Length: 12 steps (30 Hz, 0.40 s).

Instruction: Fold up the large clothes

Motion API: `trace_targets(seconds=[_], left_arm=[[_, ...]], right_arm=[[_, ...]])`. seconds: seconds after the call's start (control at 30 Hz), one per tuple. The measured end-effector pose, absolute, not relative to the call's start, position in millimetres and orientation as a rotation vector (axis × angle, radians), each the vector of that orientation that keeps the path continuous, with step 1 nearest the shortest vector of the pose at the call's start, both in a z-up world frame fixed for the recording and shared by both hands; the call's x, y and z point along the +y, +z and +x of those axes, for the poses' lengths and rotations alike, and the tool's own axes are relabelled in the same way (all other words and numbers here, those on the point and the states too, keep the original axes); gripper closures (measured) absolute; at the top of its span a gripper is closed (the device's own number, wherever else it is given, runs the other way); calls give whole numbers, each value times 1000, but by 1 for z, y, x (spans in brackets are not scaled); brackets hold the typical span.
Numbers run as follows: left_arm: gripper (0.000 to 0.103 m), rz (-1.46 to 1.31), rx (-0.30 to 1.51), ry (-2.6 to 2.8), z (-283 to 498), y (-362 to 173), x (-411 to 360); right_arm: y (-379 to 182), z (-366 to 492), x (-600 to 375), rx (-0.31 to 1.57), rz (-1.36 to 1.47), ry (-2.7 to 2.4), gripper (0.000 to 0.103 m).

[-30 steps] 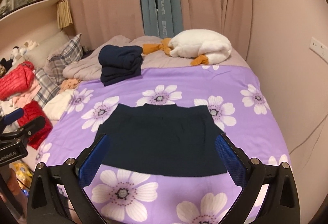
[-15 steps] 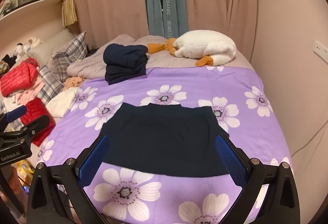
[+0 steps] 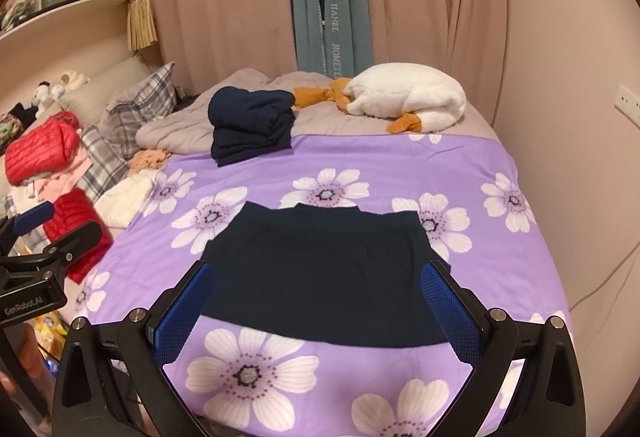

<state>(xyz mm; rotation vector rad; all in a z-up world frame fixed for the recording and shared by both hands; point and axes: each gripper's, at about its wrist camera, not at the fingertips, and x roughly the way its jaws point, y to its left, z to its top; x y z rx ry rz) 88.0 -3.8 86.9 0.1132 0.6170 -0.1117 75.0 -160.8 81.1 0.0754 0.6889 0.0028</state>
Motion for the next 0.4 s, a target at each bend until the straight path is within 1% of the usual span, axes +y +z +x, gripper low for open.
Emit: trace_targets(seconds=[0.4], left_arm=[[0, 113, 603, -87, 87, 88, -4]], right_arm=[[86, 71, -160, 671, 75, 1, 1]])
